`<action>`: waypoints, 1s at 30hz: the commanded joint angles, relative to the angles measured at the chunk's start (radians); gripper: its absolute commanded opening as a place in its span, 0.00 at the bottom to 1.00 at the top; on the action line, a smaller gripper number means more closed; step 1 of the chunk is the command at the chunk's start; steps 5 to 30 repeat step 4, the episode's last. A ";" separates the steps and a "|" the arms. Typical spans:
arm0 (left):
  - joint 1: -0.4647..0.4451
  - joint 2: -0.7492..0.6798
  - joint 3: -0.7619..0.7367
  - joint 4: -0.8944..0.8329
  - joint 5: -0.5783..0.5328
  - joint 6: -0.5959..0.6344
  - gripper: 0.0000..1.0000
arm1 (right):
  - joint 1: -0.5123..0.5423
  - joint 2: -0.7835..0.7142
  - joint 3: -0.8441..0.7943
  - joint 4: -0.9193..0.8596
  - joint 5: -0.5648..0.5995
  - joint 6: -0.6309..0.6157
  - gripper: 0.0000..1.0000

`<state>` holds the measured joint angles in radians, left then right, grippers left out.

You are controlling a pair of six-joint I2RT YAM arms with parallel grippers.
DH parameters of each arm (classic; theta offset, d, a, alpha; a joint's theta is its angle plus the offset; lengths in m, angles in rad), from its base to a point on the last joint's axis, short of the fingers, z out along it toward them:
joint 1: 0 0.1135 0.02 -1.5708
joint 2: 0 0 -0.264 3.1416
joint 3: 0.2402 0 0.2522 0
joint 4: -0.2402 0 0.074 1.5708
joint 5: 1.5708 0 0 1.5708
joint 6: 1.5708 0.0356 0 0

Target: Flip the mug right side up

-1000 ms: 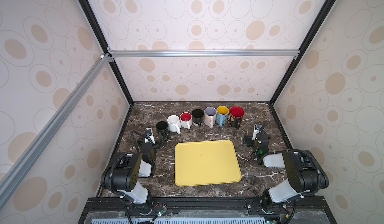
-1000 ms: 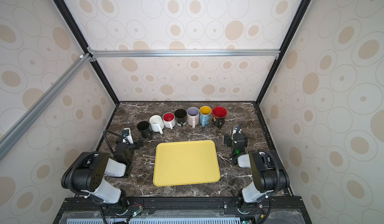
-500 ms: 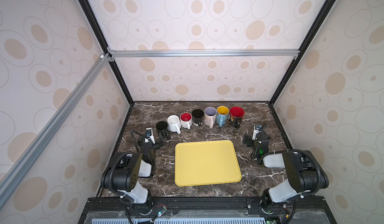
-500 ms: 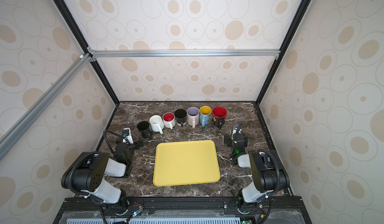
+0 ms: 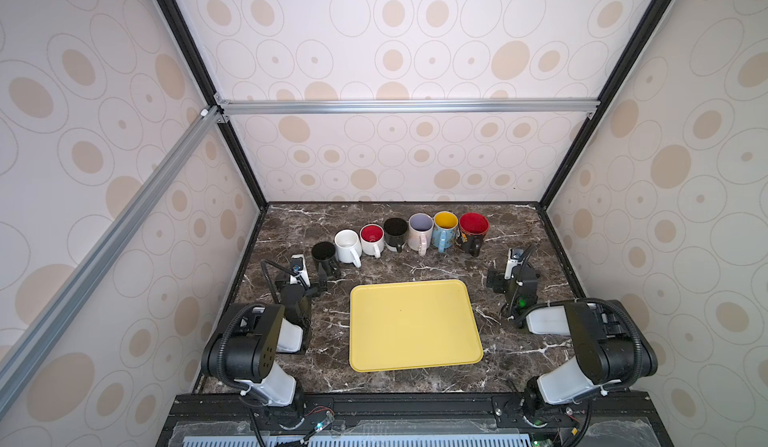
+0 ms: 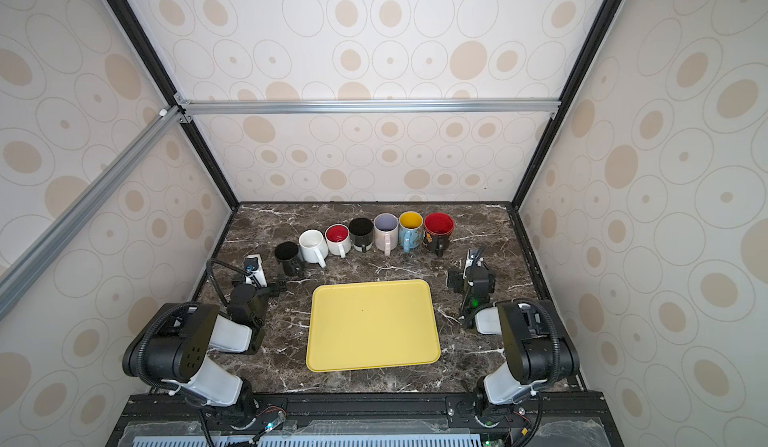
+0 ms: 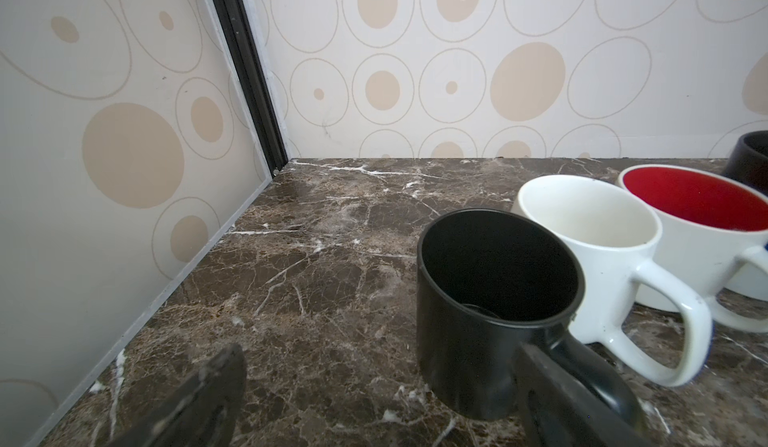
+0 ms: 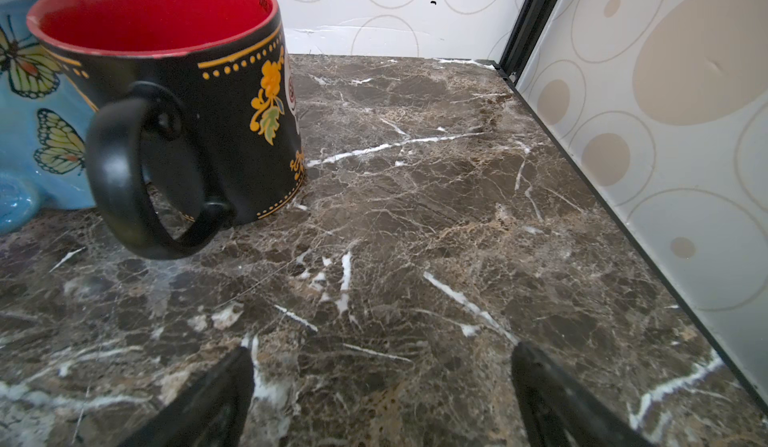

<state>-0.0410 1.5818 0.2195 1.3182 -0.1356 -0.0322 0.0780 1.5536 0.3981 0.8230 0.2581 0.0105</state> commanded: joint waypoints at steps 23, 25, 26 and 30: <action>0.010 -0.002 0.007 0.036 0.017 0.016 1.00 | -0.001 -0.011 0.013 0.002 -0.008 0.000 0.98; 0.010 -0.002 0.007 0.036 0.017 0.016 1.00 | -0.001 -0.011 0.013 0.002 -0.008 0.000 0.98; 0.010 -0.002 0.007 0.036 0.017 0.016 1.00 | -0.001 -0.011 0.013 0.002 -0.008 0.000 0.98; 0.010 -0.002 0.007 0.036 0.017 0.016 1.00 | -0.001 -0.011 0.013 0.002 -0.008 0.000 0.98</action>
